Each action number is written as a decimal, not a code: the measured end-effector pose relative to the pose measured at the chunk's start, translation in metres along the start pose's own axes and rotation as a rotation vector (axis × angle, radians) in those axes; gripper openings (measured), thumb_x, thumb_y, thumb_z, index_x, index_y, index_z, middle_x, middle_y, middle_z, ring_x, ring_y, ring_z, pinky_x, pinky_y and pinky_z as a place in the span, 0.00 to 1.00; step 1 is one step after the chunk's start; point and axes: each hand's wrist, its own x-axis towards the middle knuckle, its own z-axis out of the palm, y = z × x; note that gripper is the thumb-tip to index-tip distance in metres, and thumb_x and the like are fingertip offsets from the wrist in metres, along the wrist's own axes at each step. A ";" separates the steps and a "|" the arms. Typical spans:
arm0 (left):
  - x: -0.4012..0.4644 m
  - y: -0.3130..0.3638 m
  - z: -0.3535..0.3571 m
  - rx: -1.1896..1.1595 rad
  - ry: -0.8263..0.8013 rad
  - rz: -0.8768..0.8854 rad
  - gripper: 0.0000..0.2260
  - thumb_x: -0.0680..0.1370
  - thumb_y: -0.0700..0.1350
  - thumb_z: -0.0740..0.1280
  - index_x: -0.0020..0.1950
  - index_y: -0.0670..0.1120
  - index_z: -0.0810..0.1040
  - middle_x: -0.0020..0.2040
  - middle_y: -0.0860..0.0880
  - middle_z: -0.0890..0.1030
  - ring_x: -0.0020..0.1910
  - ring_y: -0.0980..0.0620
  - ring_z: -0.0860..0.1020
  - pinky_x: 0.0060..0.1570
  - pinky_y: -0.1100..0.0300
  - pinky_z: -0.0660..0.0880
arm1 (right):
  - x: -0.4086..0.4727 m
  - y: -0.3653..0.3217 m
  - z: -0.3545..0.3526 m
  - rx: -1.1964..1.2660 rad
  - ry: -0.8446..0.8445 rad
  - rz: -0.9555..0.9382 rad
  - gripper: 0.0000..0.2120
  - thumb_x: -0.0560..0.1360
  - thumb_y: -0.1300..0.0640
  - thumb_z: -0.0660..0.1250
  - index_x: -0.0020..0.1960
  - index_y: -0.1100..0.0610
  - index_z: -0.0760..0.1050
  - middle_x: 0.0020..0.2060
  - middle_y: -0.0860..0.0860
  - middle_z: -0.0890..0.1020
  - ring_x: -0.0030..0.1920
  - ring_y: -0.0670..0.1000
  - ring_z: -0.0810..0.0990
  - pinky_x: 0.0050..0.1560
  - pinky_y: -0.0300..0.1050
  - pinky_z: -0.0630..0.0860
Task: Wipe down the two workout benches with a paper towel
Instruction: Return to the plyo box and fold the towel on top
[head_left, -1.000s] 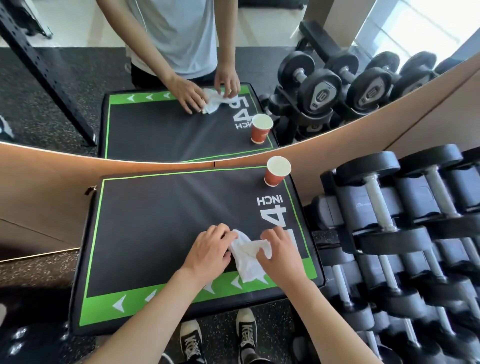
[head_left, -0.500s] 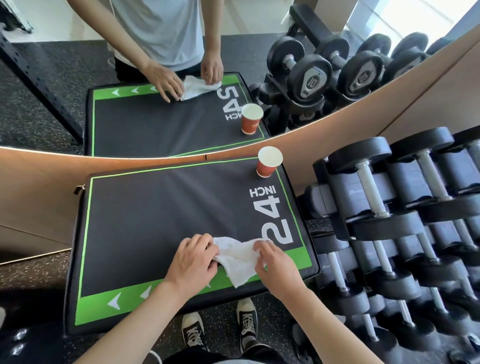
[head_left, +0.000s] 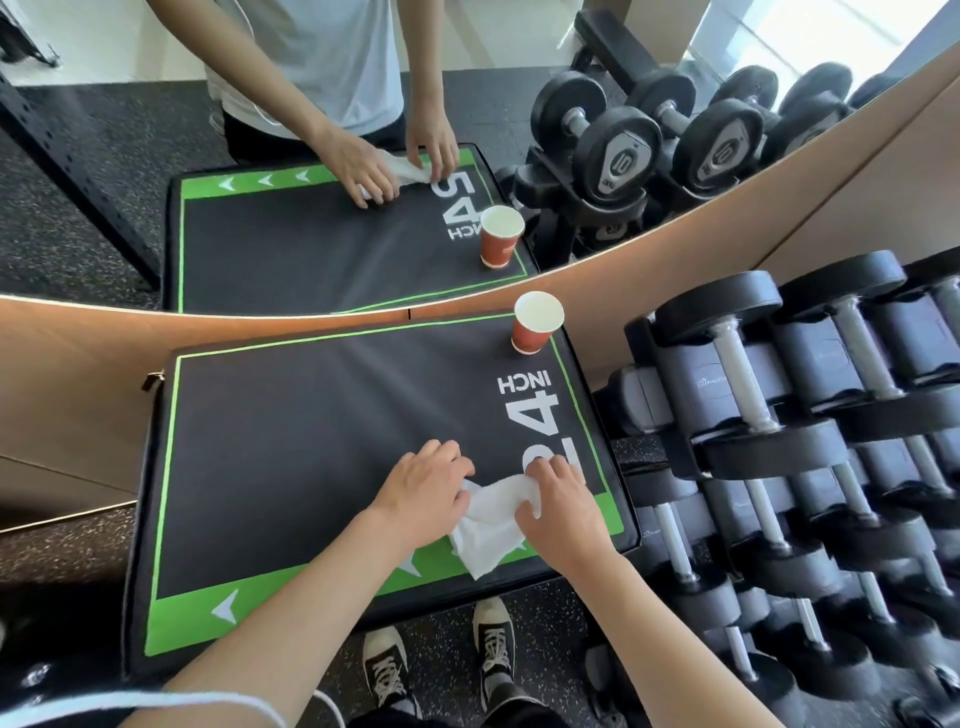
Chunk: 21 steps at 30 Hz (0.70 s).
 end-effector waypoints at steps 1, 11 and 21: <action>-0.002 -0.001 0.001 -0.003 -0.011 -0.010 0.13 0.82 0.49 0.60 0.64 0.50 0.78 0.58 0.53 0.75 0.59 0.50 0.72 0.56 0.54 0.73 | 0.000 -0.002 0.002 0.029 -0.001 0.009 0.15 0.77 0.57 0.66 0.63 0.55 0.72 0.55 0.49 0.74 0.57 0.53 0.72 0.52 0.46 0.74; -0.023 -0.010 -0.009 -0.149 0.053 -0.251 0.05 0.85 0.46 0.60 0.50 0.48 0.70 0.50 0.52 0.73 0.49 0.49 0.74 0.46 0.54 0.71 | 0.006 -0.016 -0.008 0.224 0.061 -0.006 0.11 0.76 0.63 0.65 0.56 0.52 0.73 0.51 0.45 0.76 0.45 0.48 0.76 0.41 0.42 0.70; -0.043 -0.032 -0.008 -0.180 0.179 -0.527 0.06 0.86 0.49 0.58 0.53 0.48 0.70 0.52 0.51 0.76 0.51 0.48 0.78 0.44 0.54 0.72 | 0.023 -0.039 0.004 0.198 -0.053 0.020 0.12 0.77 0.62 0.65 0.60 0.55 0.74 0.54 0.48 0.76 0.50 0.51 0.75 0.50 0.46 0.75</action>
